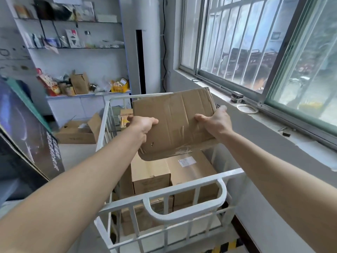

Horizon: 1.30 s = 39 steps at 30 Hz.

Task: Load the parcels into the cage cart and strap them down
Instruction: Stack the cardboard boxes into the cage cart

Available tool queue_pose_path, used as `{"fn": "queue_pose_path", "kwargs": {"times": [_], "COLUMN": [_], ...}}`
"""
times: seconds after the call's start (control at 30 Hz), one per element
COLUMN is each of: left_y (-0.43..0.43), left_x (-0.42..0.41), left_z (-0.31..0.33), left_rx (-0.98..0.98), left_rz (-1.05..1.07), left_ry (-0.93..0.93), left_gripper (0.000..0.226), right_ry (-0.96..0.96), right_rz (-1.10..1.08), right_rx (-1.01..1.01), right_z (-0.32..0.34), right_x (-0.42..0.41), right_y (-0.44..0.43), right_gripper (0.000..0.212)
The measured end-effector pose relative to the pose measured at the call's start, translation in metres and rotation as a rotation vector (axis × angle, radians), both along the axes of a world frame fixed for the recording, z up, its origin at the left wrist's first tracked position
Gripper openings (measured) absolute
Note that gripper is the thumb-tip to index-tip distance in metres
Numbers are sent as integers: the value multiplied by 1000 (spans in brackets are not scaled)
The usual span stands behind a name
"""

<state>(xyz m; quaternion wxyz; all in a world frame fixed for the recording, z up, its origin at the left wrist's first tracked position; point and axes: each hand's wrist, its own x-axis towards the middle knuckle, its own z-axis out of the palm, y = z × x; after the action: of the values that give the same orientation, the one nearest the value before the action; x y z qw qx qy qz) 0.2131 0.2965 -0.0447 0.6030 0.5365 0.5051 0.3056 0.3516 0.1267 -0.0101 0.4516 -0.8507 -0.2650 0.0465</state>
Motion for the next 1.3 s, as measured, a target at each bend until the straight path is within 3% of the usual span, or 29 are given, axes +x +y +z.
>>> {"fn": "queue_pose_path", "kwargs": {"times": [0.27,0.33,0.43,0.63,0.9,1.3], "left_y": [124,114,89,118,189,280], "left_x": [117,137,156,174,124,6], "left_z": [-106,-96,-69,-77,-80,-71], "left_rx": [-99,-143,-169,-169,-109,-53], "left_rz": [80,67,53,142,46,-166], "left_ry": [126,128,115,135,118,218], "left_gripper": [129,118,75,67,83,76], "right_ry": [44,77,106,137,134,217], "right_rz": [54,65,87,143,103,-108], "right_rx": [-90,-116,-159,-239,-173,-137], "right_z": [-40,-50,-61,-78,-86,-94], "right_x": [105,135,174,203,158,8], "right_y": [72,90,115,164,230,278], "right_gripper": [71,70,69,71,68,65]}}
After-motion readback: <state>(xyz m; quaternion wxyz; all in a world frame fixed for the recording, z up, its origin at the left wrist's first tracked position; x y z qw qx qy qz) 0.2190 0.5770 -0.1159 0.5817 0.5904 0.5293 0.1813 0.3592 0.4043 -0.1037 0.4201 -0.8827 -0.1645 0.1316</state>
